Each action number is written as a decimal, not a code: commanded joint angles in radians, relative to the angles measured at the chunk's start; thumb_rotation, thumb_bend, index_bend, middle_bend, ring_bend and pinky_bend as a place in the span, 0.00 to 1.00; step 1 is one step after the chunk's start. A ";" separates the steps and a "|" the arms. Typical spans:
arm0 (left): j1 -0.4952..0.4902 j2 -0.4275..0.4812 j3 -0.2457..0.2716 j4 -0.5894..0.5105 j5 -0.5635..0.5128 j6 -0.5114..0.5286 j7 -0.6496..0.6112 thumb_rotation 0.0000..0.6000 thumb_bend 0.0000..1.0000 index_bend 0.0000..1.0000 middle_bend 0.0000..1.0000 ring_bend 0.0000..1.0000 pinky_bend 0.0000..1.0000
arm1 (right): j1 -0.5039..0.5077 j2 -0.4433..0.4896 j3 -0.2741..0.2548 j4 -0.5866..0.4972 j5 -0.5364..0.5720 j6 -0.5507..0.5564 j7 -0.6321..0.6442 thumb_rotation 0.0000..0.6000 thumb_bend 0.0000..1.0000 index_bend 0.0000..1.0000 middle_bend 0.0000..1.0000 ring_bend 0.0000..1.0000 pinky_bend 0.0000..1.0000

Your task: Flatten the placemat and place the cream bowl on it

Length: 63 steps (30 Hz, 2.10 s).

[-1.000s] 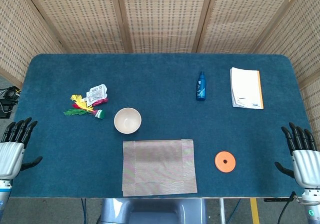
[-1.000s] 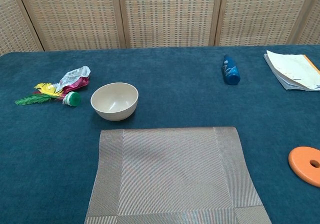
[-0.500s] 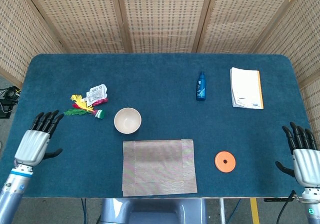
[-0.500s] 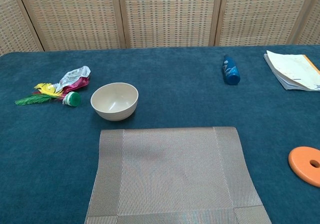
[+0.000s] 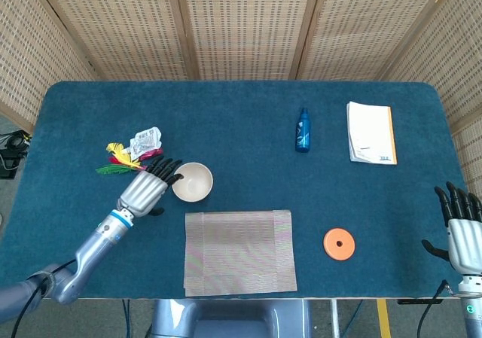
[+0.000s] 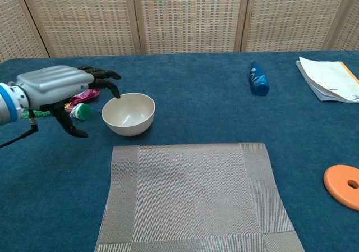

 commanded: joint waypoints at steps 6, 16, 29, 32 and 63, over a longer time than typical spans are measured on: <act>-0.084 -0.117 -0.008 0.143 -0.030 -0.062 0.000 1.00 0.35 0.50 0.00 0.00 0.00 | 0.009 -0.006 0.009 0.019 0.028 -0.024 0.006 1.00 0.00 0.00 0.00 0.00 0.00; -0.090 -0.103 -0.021 0.152 -0.074 -0.032 -0.003 1.00 0.48 0.71 0.00 0.00 0.00 | 0.009 -0.006 0.008 0.019 0.026 -0.023 0.016 1.00 0.00 0.00 0.00 0.00 0.00; 0.034 0.189 -0.038 0.025 -0.321 -0.023 -0.007 1.00 0.48 0.68 0.00 0.00 0.00 | 0.006 0.003 -0.002 0.002 -0.003 -0.008 0.025 1.00 0.00 0.00 0.00 0.00 0.00; 0.063 0.208 -0.015 0.053 -0.427 -0.071 -0.003 1.00 0.48 0.68 0.00 0.00 0.00 | 0.005 0.004 -0.002 -0.002 -0.006 -0.004 0.024 1.00 0.00 0.00 0.00 0.00 0.00; 0.087 0.267 0.201 -0.170 0.376 0.276 -0.410 1.00 0.00 0.26 0.00 0.00 0.00 | 0.006 0.005 0.002 0.003 0.015 -0.010 0.009 1.00 0.00 0.00 0.00 0.00 0.00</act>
